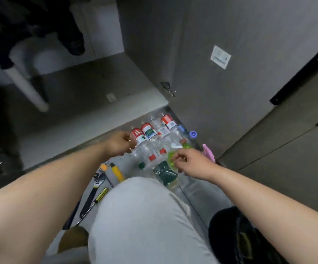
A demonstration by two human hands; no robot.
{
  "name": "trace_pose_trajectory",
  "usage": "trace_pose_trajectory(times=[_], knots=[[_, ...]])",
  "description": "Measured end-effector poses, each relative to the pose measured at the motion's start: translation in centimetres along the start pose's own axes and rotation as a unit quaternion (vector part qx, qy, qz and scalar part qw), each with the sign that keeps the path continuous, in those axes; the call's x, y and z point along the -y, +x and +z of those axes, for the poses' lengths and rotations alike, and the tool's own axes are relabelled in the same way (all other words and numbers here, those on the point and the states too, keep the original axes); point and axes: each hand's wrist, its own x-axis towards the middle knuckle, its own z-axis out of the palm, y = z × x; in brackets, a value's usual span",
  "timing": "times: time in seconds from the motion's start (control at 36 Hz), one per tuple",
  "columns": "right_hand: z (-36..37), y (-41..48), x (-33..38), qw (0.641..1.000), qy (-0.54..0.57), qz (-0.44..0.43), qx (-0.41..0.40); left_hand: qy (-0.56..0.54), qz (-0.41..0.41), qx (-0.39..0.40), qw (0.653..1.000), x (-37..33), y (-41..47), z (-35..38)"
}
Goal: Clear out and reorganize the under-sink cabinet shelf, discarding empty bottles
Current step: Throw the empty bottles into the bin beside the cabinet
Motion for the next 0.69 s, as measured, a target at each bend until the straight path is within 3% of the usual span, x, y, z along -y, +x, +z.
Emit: trace_pose_trajectory(times=[0.19,0.47,0.61,0.69], knots=[[8.3,11.5,0.9,0.991,-0.065,0.033,0.114,-0.181,-0.122,-0.046,0.975,10.0,3.5,1.4],[18.6,23.2,1.1,0.981,-0.175,0.078,0.024,-0.273,-0.157,-0.079,0.946,17.0,9.0,5.0],[21.5,25.5,0.9,0.980,-0.164,0.113,0.017,-0.316,-0.164,-0.079,0.931,18.3,10.9,5.9],[22.2,25.2,0.9,0.986,-0.093,0.131,0.049,-0.328,-0.159,-0.089,0.927,19.1,11.5,6.2]])
